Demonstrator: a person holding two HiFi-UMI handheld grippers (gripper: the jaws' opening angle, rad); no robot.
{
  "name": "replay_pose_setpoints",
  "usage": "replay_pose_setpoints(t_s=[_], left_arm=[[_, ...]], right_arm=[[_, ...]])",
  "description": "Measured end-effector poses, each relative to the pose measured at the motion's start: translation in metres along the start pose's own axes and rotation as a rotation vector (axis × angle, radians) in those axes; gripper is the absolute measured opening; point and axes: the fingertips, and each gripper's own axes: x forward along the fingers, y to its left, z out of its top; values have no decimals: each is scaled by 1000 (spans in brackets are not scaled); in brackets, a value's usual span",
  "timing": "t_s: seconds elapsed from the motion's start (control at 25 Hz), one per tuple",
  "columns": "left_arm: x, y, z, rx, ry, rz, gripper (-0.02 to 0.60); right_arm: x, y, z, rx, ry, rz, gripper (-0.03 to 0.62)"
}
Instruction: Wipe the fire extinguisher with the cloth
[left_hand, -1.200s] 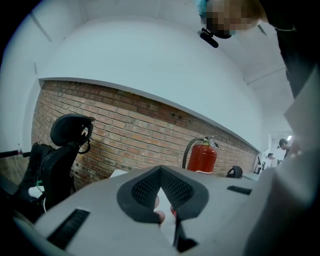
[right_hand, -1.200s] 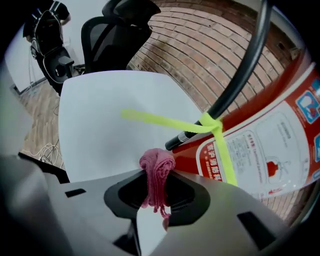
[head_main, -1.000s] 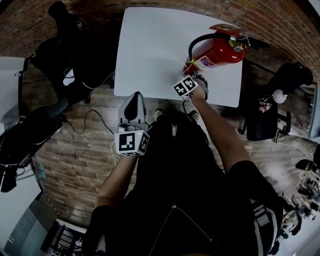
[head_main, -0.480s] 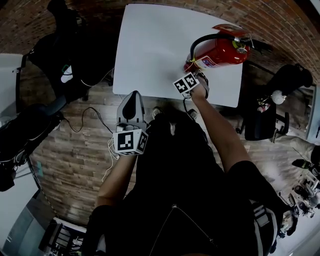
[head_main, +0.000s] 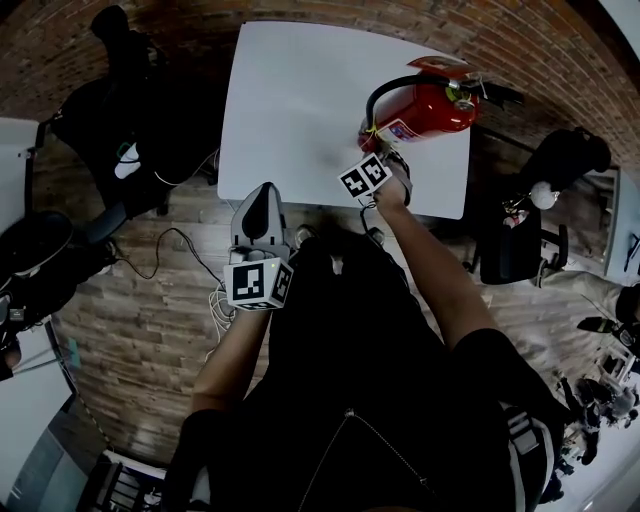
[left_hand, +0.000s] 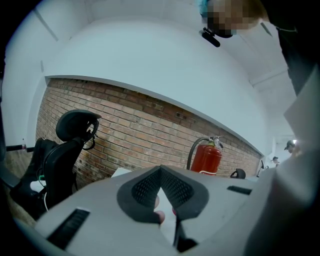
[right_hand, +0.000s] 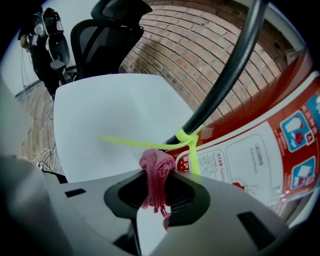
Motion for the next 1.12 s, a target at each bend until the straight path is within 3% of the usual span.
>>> replay_pose_setpoints(t_s=[0.48,1.12], left_arm=[[5,-11,8,0,-20,-29,11],[7,-24,19,8,-45,-58,11]], right_arm=[[-39,-21,7,-71,-52,-66,107],[-86,-42,8,-83,-108,-126,107]])
